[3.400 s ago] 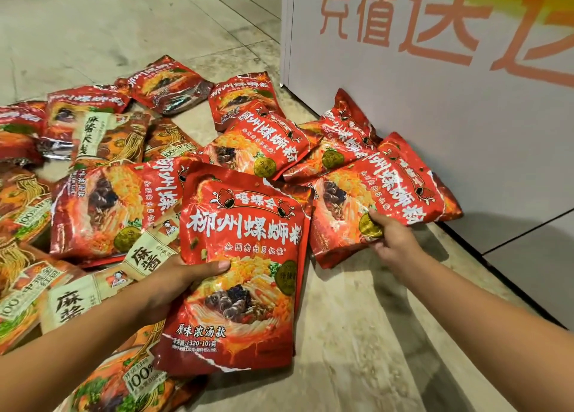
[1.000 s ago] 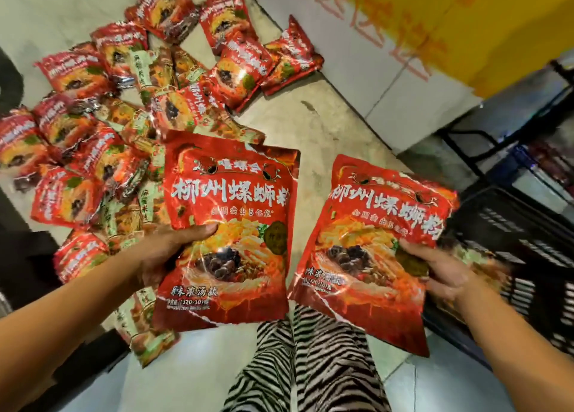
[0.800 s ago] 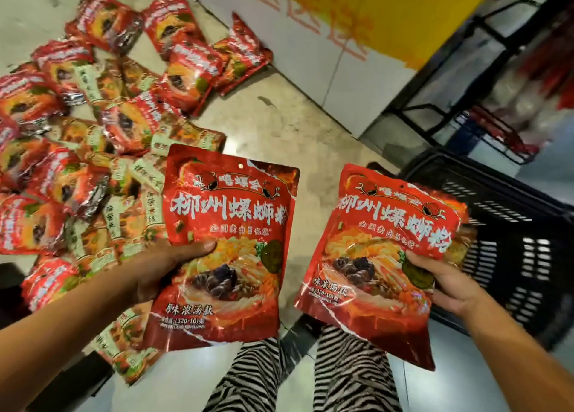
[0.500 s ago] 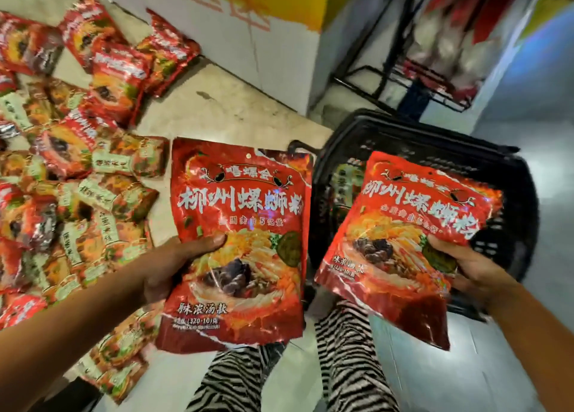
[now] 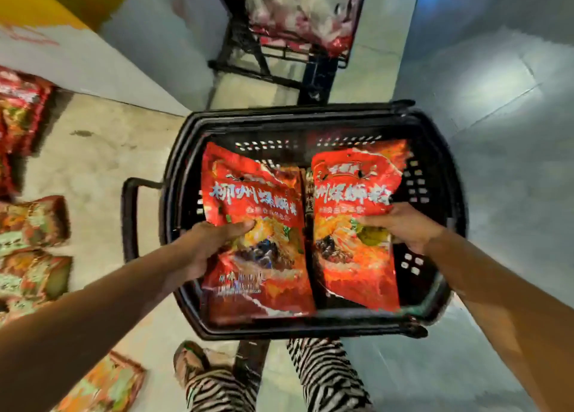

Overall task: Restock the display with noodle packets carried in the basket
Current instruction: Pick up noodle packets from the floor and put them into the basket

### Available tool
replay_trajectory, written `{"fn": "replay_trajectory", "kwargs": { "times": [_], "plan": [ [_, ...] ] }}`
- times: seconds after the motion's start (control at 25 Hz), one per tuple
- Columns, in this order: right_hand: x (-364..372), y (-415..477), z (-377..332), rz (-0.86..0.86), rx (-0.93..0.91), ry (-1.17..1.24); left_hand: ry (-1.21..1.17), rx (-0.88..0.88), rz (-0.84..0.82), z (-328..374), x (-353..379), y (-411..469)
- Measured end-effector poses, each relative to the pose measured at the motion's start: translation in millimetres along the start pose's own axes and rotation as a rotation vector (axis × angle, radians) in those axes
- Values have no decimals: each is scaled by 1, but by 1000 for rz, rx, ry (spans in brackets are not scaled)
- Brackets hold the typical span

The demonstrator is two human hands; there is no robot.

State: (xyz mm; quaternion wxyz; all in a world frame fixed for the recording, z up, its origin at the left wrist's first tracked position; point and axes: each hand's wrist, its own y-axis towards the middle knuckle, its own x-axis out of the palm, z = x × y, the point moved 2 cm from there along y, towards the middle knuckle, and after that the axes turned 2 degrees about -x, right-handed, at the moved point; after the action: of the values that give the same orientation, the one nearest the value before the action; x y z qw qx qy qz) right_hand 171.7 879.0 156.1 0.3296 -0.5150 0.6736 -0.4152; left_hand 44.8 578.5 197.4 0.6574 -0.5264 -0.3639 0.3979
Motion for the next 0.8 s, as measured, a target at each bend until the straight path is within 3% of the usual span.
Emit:
{"fn": "replay_trajectory", "kwargs": {
  "times": [0.2,0.32,0.44,0.52,0.56,0.64,0.72,0.8],
  "plan": [
    [4,87,14,-79,20,-161,95,-36,47,-5,2,94],
    [-10,129,36,-92,123,-234,192,-74,174,-13,-10,145],
    [-15,145,58,355,53,-143,320,-68,501,-23,-9,165],
    [4,127,67,681,-22,-349,687,151,773,-19,11,150],
    [22,113,72,745,-100,-476,883,311,830,-17,24,137],
    [57,91,80,724,-264,-746,1193,502,711,-20,39,130],
    [76,88,91,619,-280,-981,1376,449,459,-30,41,138],
    [77,106,107,491,-167,-1058,1408,363,285,-38,36,151]
  ]
}}
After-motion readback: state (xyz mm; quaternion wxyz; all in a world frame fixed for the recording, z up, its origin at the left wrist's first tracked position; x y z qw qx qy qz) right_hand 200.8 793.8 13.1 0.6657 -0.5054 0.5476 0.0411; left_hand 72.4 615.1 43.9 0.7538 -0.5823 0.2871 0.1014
